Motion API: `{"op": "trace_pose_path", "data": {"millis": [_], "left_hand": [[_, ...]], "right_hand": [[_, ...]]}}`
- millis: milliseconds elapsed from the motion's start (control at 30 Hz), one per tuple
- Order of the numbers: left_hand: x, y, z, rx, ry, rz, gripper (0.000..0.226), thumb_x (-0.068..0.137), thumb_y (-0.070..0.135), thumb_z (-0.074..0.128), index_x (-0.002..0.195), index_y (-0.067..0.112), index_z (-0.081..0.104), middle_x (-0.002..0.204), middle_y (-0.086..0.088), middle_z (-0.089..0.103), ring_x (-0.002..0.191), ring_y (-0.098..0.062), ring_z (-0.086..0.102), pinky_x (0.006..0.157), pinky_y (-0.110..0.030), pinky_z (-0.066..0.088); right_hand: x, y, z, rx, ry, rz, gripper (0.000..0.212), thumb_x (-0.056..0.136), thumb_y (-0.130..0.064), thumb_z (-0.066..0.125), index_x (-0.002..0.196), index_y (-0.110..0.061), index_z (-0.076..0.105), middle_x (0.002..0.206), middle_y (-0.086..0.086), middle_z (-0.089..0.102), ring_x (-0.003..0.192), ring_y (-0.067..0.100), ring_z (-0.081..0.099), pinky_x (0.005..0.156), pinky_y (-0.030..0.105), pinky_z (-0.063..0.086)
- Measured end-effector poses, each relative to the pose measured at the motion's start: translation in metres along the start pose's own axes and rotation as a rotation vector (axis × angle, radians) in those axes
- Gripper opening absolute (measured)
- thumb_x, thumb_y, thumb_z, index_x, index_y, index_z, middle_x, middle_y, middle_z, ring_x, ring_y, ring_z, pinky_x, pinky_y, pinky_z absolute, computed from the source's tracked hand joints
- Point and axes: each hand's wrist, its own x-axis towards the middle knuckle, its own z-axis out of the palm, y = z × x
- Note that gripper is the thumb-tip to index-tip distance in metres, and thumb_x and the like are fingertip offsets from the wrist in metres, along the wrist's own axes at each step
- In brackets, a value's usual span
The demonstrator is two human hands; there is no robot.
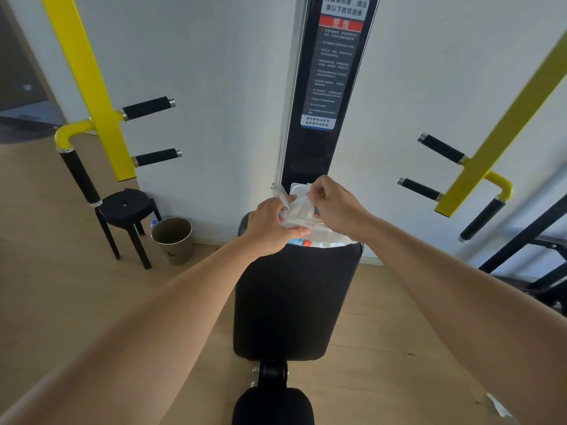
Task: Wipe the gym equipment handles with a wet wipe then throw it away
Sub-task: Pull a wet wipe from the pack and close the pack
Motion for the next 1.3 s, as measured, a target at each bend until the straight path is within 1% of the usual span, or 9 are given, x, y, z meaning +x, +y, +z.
{"op": "trace_pose_path", "data": {"millis": [100, 200, 300, 433, 533, 667, 900, 1167, 1300], "left_hand": [[-0.001, 0.001, 0.002, 0.064, 0.021, 0.0, 0.07, 0.082, 0.052, 0.077, 0.139, 0.021, 0.051, 0.132, -0.002, 0.061, 0.12, -0.02, 0.059, 0.103, -0.037, 0.047], [-0.001, 0.001, 0.002, 0.089, 0.014, 0.0, 0.067, 0.083, 0.054, 0.074, 0.136, 0.02, 0.053, 0.131, -0.001, 0.06, 0.12, -0.019, 0.058, 0.102, -0.035, 0.047], [-0.001, 0.001, 0.001, 0.08, 0.024, -0.011, 0.066, 0.083, 0.052, 0.076, 0.134, 0.018, 0.053, 0.131, -0.002, 0.06, 0.119, -0.02, 0.058, 0.102, -0.036, 0.048], [-0.002, 0.0, 0.0, 0.068, 0.009, -0.019, 0.068, 0.082, 0.051, 0.077, 0.136, 0.02, 0.051, 0.129, -0.001, 0.059, 0.117, -0.02, 0.058, 0.099, -0.035, 0.049], [-0.004, 0.002, -0.001, 0.059, 0.017, -0.012, 0.067, 0.083, 0.049, 0.076, 0.137, 0.018, 0.051, 0.132, -0.002, 0.058, 0.119, -0.02, 0.058, 0.1, -0.033, 0.047], [-0.005, 0.005, -0.002, 0.061, 0.025, 0.027, 0.062, 0.084, 0.048, 0.076, 0.135, 0.019, 0.056, 0.134, -0.002, 0.061, 0.121, -0.02, 0.059, 0.102, -0.032, 0.046], [-0.004, 0.003, 0.0, 0.028, 0.019, 0.018, 0.067, 0.08, 0.046, 0.08, 0.136, 0.021, 0.054, 0.136, -0.002, 0.06, 0.121, -0.02, 0.059, 0.104, -0.036, 0.047], [-0.004, 0.002, 0.0, -0.011, 0.02, 0.007, 0.07, 0.079, 0.045, 0.082, 0.136, 0.021, 0.05, 0.137, -0.001, 0.059, 0.123, -0.023, 0.058, 0.107, -0.044, 0.049], [-0.005, 0.002, 0.0, -0.023, 0.024, -0.002, 0.061, 0.076, 0.044, 0.085, 0.121, 0.023, 0.049, 0.13, 0.0, 0.06, 0.117, -0.02, 0.059, 0.103, -0.044, 0.051]], "right_hand": [[-0.003, 0.0, 0.003, 0.005, -0.001, -0.061, 0.015, 0.103, -0.034, 0.051, 0.106, -0.019, 0.052, 0.096, -0.006, 0.06, 0.088, 0.021, 0.058, 0.073, 0.031, 0.048], [-0.003, -0.004, 0.001, -0.124, -0.066, -0.095, 0.031, 0.091, -0.043, 0.07, 0.115, -0.029, 0.056, 0.098, -0.012, 0.06, 0.09, 0.012, 0.059, 0.068, 0.021, 0.042], [-0.001, -0.006, 0.004, -0.22, 0.021, -0.155, 0.004, 0.094, -0.038, 0.067, 0.096, -0.034, 0.069, 0.093, -0.009, 0.066, 0.09, 0.014, 0.062, 0.067, 0.023, 0.043], [-0.001, -0.008, 0.004, -0.189, 0.105, -0.191, 0.009, 0.099, -0.026, 0.054, 0.093, -0.029, 0.06, 0.1, -0.01, 0.064, 0.093, 0.015, 0.06, 0.076, 0.031, 0.051], [0.001, -0.008, 0.002, -0.232, 0.027, -0.176, 0.005, 0.101, -0.029, 0.054, 0.102, -0.029, 0.059, 0.105, -0.011, 0.066, 0.093, 0.016, 0.062, 0.079, 0.031, 0.053], [0.0, -0.01, 0.0, -0.348, -0.076, -0.185, 0.02, 0.097, -0.036, 0.064, 0.116, -0.033, 0.064, 0.098, -0.009, 0.069, 0.084, 0.012, 0.062, 0.067, 0.02, 0.046], [0.007, -0.005, -0.008, -0.33, -0.155, -0.111, 0.009, 0.096, -0.035, 0.066, 0.093, -0.028, 0.07, 0.097, -0.005, 0.064, 0.08, 0.01, 0.057, 0.061, 0.019, 0.04], [0.014, -0.005, -0.02, -0.377, -0.279, -0.098, 0.012, 0.093, -0.037, 0.069, 0.101, -0.033, 0.076, 0.101, -0.011, 0.066, 0.094, 0.014, 0.063, 0.081, 0.026, 0.052], [0.021, -0.013, -0.018, -0.424, -0.331, -0.096, 0.011, 0.09, -0.037, 0.072, 0.1, -0.033, 0.074, 0.109, -0.005, 0.069, 0.095, 0.019, 0.067, 0.091, 0.034, 0.058]]}}
